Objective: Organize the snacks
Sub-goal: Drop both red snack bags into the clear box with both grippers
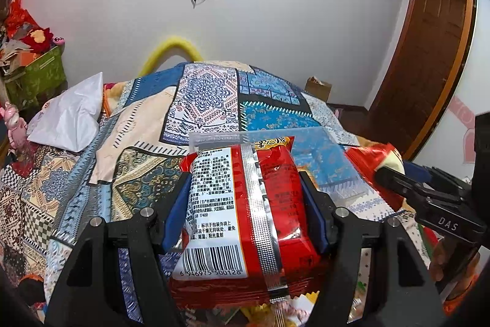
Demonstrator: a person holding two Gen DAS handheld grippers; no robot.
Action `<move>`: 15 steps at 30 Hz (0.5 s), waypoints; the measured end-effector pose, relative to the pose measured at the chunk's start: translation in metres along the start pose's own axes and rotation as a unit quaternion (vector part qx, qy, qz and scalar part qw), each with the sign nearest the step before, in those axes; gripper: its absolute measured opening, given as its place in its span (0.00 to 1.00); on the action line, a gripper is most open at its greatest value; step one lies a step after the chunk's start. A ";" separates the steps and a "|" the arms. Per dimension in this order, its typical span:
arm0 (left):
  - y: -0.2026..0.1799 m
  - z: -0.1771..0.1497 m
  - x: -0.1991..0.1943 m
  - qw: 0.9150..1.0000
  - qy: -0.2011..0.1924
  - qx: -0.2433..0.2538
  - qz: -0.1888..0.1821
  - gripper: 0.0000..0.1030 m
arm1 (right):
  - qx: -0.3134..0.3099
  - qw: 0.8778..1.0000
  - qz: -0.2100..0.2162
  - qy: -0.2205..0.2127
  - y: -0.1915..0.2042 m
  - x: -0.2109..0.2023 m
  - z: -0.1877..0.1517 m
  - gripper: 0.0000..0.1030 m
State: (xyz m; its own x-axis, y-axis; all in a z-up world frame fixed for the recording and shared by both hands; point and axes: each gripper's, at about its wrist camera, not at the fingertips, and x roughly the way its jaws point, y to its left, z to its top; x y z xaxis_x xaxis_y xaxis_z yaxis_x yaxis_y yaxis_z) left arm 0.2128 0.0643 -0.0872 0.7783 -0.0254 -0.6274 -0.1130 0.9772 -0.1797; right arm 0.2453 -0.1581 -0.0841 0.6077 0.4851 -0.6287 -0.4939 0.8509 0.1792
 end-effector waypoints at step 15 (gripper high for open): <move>-0.007 -0.006 0.088 0.998 0.064 0.009 0.003 0.64 | -0.026 0.995 -0.007 0.092 0.002 0.087 -0.001 0.56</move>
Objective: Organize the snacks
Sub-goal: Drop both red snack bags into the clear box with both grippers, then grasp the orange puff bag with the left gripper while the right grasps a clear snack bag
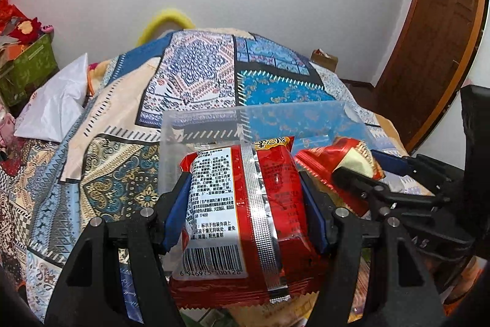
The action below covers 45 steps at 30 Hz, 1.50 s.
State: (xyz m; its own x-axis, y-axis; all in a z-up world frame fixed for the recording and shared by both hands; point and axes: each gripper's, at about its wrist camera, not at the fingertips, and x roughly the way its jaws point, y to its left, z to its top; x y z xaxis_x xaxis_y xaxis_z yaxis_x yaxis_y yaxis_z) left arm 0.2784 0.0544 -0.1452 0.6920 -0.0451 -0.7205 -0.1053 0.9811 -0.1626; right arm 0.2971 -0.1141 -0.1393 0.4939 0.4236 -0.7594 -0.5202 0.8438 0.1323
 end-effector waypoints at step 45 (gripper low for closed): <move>0.006 -0.114 -0.115 0.999 0.047 0.001 0.001 0.69 | 0.018 0.999 0.037 -0.014 0.018 -0.107 -0.090 0.70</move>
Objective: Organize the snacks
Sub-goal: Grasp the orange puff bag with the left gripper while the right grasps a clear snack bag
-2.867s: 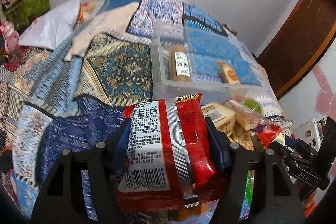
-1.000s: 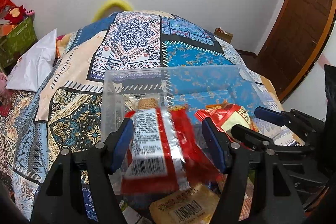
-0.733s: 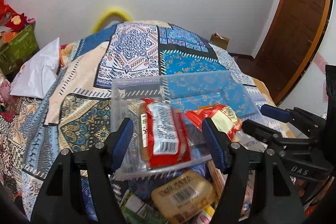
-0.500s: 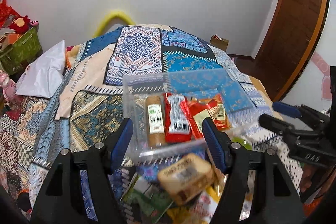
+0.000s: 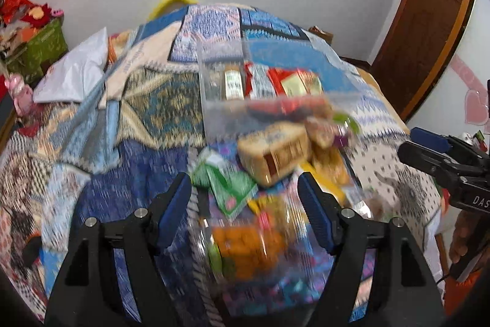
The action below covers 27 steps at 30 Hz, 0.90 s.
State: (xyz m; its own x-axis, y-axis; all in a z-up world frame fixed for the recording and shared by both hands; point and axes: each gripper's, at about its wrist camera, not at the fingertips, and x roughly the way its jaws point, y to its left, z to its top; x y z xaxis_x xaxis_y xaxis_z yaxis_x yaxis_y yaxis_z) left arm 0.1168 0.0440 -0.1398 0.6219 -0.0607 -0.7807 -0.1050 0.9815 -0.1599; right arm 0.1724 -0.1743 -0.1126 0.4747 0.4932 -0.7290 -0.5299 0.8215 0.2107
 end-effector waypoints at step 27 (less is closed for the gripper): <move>-0.018 -0.058 0.034 0.999 0.038 -0.012 0.014 0.87 | 0.024 0.996 0.034 0.082 0.024 0.035 -0.063 0.87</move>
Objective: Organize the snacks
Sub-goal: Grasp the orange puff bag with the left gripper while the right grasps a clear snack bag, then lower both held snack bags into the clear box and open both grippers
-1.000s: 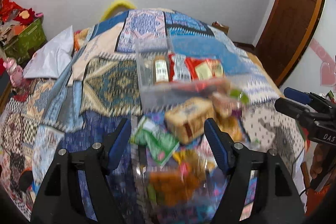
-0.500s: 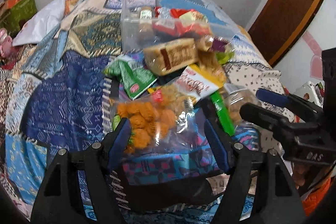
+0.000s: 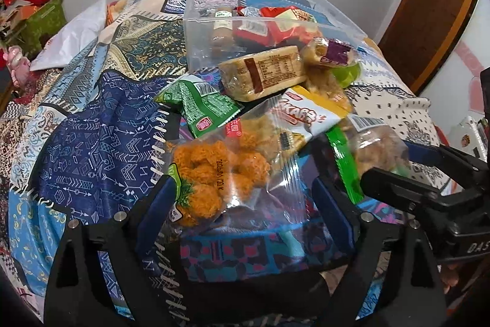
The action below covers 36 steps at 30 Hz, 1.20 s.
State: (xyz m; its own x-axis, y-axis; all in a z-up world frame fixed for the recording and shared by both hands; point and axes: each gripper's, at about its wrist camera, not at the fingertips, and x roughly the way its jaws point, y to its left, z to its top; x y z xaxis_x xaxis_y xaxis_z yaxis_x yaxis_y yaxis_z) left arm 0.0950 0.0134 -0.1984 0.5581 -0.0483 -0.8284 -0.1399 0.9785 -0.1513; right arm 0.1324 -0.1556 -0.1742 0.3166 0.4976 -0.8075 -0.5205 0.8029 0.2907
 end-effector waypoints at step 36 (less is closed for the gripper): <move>0.032 0.026 -0.051 0.995 -0.086 -0.052 -0.005 0.46 | 0.031 0.996 -0.039 -0.069 -0.019 -0.040 0.015 0.66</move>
State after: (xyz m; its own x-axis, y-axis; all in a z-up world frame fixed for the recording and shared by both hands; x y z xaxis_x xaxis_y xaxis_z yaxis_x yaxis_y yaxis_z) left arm 0.0832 0.0522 -0.1475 0.6902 -0.0147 -0.7234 -0.2119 0.9518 -0.2216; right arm 0.1421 -0.1858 -0.1398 0.4627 0.4709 -0.7511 -0.4420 0.8570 0.2651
